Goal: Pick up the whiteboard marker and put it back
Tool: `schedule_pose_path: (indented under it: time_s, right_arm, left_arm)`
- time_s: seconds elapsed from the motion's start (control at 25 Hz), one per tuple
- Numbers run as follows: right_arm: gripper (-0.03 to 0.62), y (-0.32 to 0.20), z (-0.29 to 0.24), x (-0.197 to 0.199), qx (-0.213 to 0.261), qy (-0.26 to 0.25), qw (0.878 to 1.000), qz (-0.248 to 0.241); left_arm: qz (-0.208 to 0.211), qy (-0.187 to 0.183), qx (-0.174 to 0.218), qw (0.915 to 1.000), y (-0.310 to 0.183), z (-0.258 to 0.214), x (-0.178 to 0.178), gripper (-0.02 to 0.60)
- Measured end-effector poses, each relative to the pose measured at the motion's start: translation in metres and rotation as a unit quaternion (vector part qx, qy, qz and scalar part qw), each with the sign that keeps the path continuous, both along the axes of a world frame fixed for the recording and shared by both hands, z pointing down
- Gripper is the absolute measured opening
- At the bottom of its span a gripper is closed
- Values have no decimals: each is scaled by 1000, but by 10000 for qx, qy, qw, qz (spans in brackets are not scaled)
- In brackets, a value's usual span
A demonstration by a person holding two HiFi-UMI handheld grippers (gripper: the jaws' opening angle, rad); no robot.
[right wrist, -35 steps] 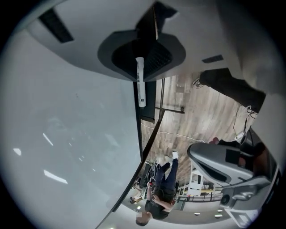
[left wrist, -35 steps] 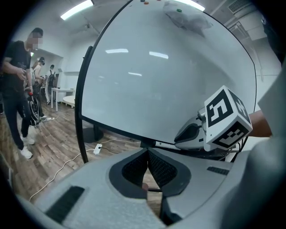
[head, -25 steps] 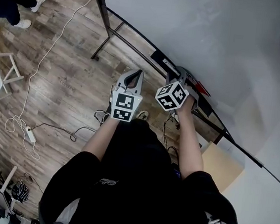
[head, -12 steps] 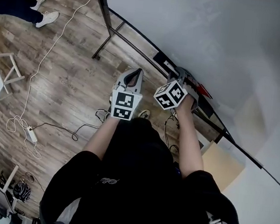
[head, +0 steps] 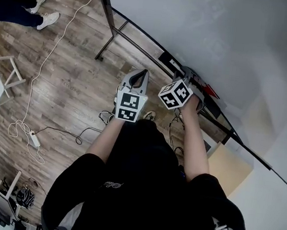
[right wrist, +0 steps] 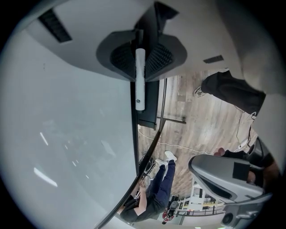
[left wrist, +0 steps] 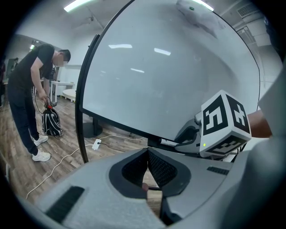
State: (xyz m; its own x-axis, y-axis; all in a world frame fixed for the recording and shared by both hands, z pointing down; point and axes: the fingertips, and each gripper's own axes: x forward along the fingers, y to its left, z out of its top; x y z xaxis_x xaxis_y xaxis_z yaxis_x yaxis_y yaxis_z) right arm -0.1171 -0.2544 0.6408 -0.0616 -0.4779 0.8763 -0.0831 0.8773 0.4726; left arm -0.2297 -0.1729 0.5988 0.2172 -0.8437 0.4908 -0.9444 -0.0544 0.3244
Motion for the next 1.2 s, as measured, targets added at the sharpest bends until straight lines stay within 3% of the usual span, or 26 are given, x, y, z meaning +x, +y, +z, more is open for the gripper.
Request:
schedule_pose_path:
  time_s: [0.68,1.2]
  right_arm:
    - [54,5,-8,1,237,-19,9995,-221]
    - [54,17,-47,4,442,-803,9957,108]
  left_arm:
    - [163,-19,18,9999,6,-4,4,5]
    - [449,-28,246,9987,2,-25,22,5]
